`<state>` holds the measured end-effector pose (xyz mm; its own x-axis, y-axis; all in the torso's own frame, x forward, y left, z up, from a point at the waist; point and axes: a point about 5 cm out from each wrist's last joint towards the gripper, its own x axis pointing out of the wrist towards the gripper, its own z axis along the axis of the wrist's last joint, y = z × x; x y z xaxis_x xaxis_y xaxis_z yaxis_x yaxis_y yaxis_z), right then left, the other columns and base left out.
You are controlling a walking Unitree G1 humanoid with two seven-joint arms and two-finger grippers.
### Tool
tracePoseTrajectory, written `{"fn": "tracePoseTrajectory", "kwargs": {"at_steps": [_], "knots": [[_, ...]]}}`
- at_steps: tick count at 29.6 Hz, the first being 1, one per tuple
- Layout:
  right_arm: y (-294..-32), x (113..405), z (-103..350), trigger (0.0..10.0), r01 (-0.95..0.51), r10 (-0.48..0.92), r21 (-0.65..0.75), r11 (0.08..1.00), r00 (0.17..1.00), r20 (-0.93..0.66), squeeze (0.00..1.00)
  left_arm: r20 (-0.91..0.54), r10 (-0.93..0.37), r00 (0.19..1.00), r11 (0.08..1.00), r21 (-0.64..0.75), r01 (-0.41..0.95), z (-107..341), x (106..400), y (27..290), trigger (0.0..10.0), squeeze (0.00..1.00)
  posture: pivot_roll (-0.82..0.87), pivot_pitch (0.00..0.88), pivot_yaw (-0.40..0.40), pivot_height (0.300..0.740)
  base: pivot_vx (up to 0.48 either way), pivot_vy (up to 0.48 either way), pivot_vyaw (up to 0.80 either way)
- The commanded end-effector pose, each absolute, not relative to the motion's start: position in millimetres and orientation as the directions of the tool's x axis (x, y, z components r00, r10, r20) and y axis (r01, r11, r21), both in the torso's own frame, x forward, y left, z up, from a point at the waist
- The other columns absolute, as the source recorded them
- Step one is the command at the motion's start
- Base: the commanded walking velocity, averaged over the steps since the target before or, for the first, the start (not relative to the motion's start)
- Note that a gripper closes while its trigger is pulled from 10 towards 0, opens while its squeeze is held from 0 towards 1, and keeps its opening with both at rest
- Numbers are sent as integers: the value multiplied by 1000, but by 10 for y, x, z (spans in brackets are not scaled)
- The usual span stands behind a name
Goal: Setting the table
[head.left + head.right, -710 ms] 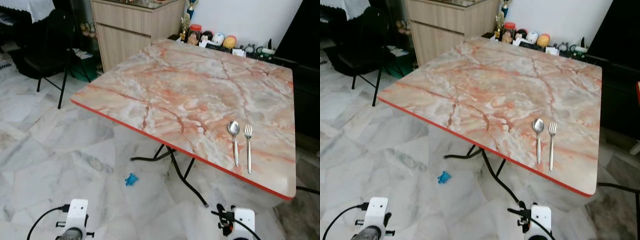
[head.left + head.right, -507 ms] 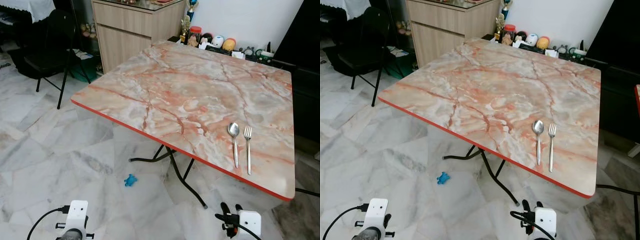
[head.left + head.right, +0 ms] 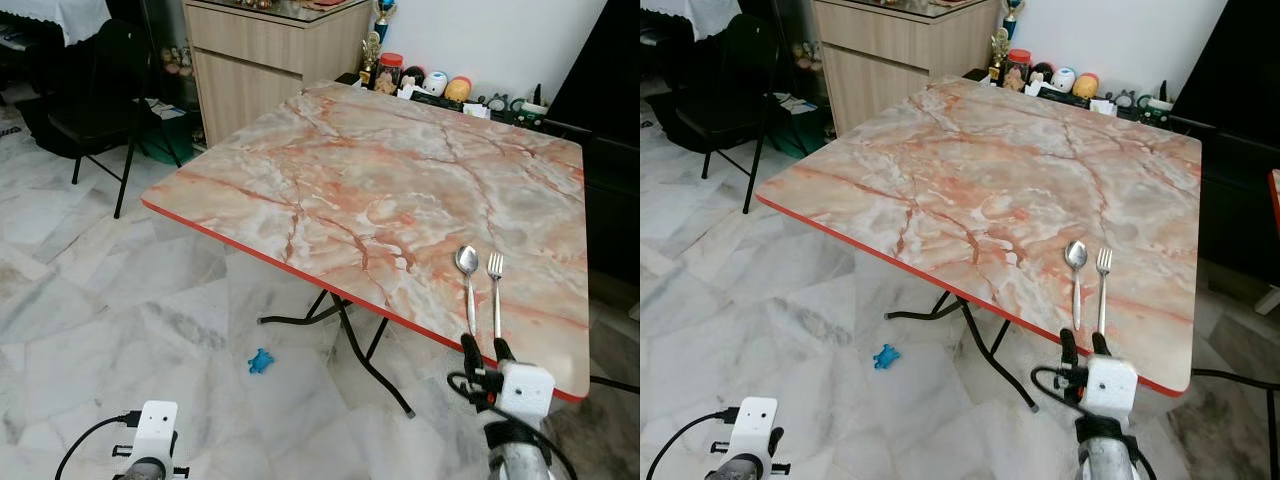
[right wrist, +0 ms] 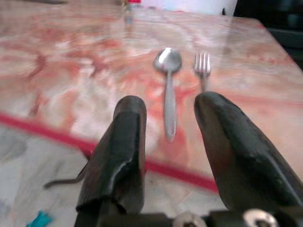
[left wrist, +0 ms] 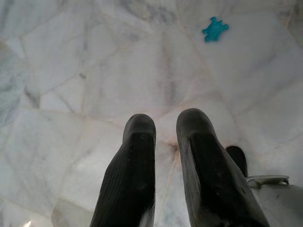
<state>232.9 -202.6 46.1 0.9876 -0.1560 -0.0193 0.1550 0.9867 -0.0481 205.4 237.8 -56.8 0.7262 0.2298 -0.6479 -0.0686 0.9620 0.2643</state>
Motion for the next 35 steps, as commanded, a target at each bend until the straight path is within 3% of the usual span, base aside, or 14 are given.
{"fn": "tracePoseTrajectory", "kwargs": {"at_steps": [1, 4, 8, 15, 35], "knots": [[-2071, 2438, 485, 10000, 176, -179, -58, 983, 983, -44, 0, -650, 200, 733, 969, 243, -50, -583, 2060, 2308, 10000, 0, 128, 0, -66, 740, 0, 0, 0], [-2050, 2502, 495, 10000, 169, -172, -54, 984, 984, -50, 0, -647, 195, 737, 970, 237, -48, -580, 2068, 2294, 10000, 0, 130, 0, -65, 740, 0, 0, 0], [-1972, 2842, 568, 10000, 152, -155, -36, 988, 985, -77, 0, -646, 180, 742, 974, 223, -42, -573, 2096, 2260, 10000, 0, 122, 0, -57, 740, 0, 0, 0], [-1945, 3044, 677, 10000, 180, -178, 26, 983, 982, -68, 0, -642, 177, 746, 975, 216, -45, -569, 2101, 2260, 10000, 0, 126, 0, -54, 740, 119, 0, 0], [-1993, 3075, 664, 10000, 214, -212, 34, 976, 975, -69, 0, -642, 168, 748, 978, 206, -43, -586, 2082, 2220, 10000, 0, 126, 0, -64, 740, 331, 0, -87]]}}
